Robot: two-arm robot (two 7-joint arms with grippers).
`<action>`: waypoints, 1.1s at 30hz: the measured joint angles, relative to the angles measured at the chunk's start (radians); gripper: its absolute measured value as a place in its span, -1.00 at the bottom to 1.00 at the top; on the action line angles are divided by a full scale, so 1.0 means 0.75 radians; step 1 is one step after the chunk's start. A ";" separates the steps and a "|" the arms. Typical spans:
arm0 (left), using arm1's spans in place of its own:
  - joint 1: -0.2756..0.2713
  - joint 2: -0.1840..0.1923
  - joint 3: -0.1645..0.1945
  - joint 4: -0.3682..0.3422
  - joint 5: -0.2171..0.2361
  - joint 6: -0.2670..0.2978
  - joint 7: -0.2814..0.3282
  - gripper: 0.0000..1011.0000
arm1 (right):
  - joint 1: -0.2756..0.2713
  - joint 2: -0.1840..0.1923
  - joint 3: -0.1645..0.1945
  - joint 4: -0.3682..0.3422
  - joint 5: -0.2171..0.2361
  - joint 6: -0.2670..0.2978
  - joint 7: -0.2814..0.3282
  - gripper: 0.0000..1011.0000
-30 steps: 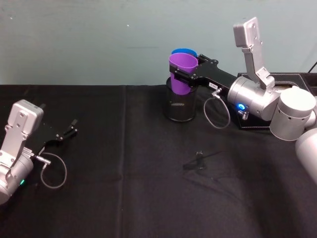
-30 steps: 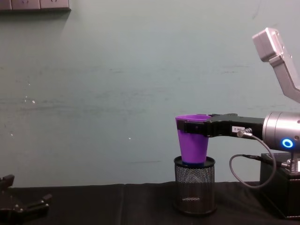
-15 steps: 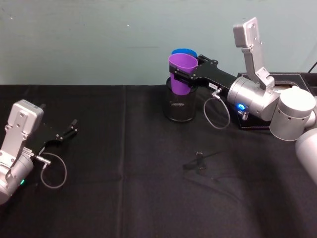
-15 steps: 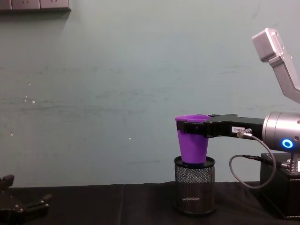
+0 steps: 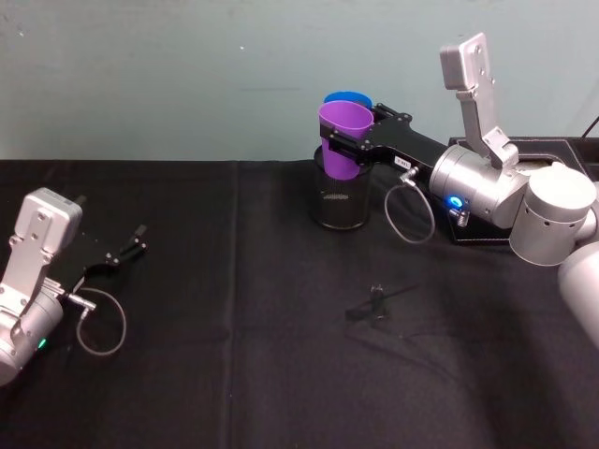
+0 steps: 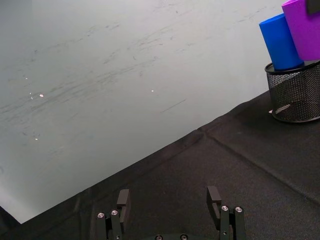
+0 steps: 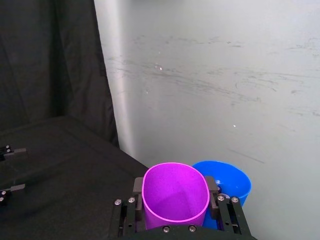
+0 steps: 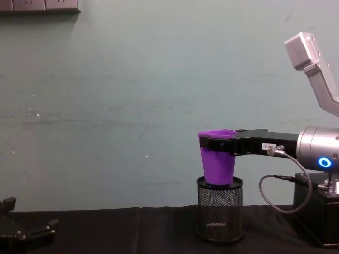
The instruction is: Pick up one cup with a gripper and tap it against the other cup.
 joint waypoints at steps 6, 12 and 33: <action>0.000 0.000 0.000 0.000 0.000 0.000 0.000 0.98 | 0.000 0.000 0.000 0.000 0.000 0.000 0.000 0.43; 0.000 0.000 0.000 0.000 0.000 0.000 0.000 0.98 | 0.000 0.000 0.000 0.000 0.000 0.000 0.000 0.43; 0.000 0.000 0.000 0.000 0.000 0.000 0.000 0.98 | 0.000 0.000 0.000 0.000 0.000 0.000 0.000 0.43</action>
